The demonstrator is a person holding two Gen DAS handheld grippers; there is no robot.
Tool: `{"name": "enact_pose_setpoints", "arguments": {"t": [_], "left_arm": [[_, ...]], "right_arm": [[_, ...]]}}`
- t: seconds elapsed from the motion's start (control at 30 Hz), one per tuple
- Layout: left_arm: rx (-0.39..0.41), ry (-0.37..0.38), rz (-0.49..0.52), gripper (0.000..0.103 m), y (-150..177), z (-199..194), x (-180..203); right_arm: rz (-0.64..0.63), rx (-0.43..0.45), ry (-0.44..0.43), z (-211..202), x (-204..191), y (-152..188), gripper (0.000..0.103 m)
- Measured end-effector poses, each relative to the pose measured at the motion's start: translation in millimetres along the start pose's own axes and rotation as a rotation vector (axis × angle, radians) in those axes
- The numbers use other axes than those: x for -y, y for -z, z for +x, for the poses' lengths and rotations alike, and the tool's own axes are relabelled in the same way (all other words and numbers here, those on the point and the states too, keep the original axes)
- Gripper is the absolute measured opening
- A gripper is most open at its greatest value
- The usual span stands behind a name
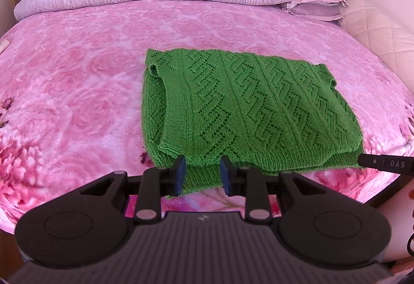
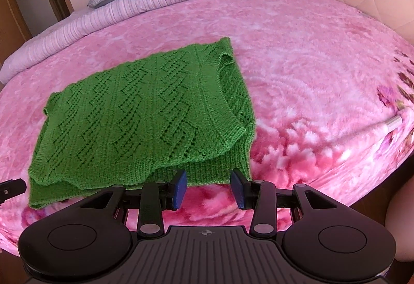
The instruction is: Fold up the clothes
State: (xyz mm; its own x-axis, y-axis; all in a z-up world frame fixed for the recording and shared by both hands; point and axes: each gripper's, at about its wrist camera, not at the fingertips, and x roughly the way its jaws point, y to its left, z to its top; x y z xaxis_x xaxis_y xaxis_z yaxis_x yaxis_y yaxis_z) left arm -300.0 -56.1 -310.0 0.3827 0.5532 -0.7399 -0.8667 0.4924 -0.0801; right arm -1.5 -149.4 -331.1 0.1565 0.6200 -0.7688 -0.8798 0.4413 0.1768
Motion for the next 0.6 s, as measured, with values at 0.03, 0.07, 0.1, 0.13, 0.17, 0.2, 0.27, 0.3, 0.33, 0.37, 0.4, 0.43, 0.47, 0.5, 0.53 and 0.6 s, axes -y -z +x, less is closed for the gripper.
{"name": "enact_pose_setpoints", "arguments": {"t": [0.03, 0.07, 0.1, 0.13, 0.17, 0.2, 0.27, 0.3, 0.33, 0.37, 0.4, 0.43, 0.47, 0.5, 0.53, 0.6], "left_arm": [[0.005, 0.003, 0.002, 0.025, -1, 0, 0], [0.015, 0.008, 0.003, 0.025, -2, 0, -1], [0.026, 0.013, 0.004, 0.025, -2, 0, -1], [0.036, 0.021, 0.007, 0.025, -3, 1, -2], [0.042, 0.030, 0.012, 0.025, -4, 1, -3], [0.047, 0.037, 0.017, 0.025, -5, 2, -4], [0.054, 0.048, 0.026, 0.025, -8, 6, -6], [0.055, 0.054, 0.030, 0.025, -9, 8, -8], [0.055, 0.062, 0.034, 0.025, -10, 11, -8], [0.053, 0.070, 0.035, 0.025, -11, 14, -10], [0.051, 0.076, 0.034, 0.024, -12, 16, -11], [0.047, 0.080, 0.031, 0.024, -13, 20, -13], [0.040, 0.080, 0.026, 0.024, -13, 23, -14], [0.034, 0.081, 0.022, 0.024, -14, 26, -15], [0.028, 0.082, 0.017, 0.024, -14, 30, -17], [0.020, 0.084, 0.010, 0.024, -16, 35, -20]], "right_arm": [[0.006, 0.007, -0.006, 0, 2, 0, 0.041], [0.027, 0.024, -0.022, -1, 7, 0, 0.041], [0.069, 0.059, -0.054, -4, 15, 0, 0.041], [0.110, 0.094, -0.087, -6, 24, 0, 0.041], [0.170, 0.126, -0.128, -7, 35, 1, 0.041], [0.257, 0.156, -0.181, -7, 50, 2, 0.041], [0.428, 0.181, -0.280, 1, 81, 5, 0.041], [0.513, 0.186, -0.329, 6, 97, 7, 0.041], [0.581, 0.181, -0.365, 12, 110, 8, 0.041], [0.615, 0.163, -0.378, 19, 118, 7, 0.041], [0.635, 0.147, -0.383, 26, 124, 6, 0.041], [0.650, 0.130, -0.388, 33, 128, 6, 0.041], [0.663, 0.108, -0.396, 40, 130, 5, 0.041], [0.676, 0.086, -0.404, 48, 133, 5, 0.041], [0.687, 0.070, -0.410, 55, 134, 5, 0.041], [0.707, 0.054, -0.420, 65, 134, 5, 0.041]]}}
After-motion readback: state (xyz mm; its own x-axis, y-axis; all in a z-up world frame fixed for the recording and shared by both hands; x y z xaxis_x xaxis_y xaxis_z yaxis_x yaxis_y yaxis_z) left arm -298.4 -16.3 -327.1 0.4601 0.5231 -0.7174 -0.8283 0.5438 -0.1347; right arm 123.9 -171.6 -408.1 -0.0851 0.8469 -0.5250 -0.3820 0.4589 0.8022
